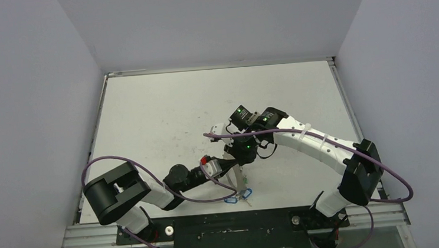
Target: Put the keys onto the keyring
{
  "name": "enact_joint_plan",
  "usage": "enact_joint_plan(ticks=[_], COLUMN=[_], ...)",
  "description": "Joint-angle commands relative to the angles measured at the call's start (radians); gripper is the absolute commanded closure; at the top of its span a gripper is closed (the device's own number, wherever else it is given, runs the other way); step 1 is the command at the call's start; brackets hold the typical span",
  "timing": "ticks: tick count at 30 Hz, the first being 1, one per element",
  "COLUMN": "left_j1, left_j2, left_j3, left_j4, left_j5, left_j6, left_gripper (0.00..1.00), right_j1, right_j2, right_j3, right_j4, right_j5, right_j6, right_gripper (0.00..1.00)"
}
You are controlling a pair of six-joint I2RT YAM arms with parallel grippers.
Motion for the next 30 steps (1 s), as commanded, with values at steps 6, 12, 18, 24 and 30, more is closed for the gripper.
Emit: enact_joint_plan(ticks=[6, 12, 18, 24, 30], left_j1=[-0.005, -0.006, -0.005, -0.006, -0.005], left_j2=[-0.035, -0.047, -0.057, -0.059, -0.063], left_j3=[-0.011, -0.025, -0.031, -0.031, -0.033], left_j4=[0.052, 0.052, 0.052, 0.051, 0.050], left_j5=[-0.058, -0.087, -0.099, -0.097, -0.089], left_j6=[-0.034, -0.054, -0.052, -0.053, -0.049], left_gripper=[1.00, 1.00, 1.00, 1.00, 1.00], right_j1=[-0.097, -0.126, -0.134, -0.135, -0.163], right_j2=[-0.123, -0.181, -0.207, -0.316, -0.448], right_j3=[-0.075, -0.168, -0.226, -0.345, -0.502], right_j4=[0.169, 0.285, 0.346, 0.458, 0.643], right_j5=[-0.109, -0.168, -0.205, -0.246, -0.222], right_j6=[0.033, 0.058, 0.041, -0.069, -0.073], right_gripper=[0.86, 0.82, 0.79, 0.66, 0.61])
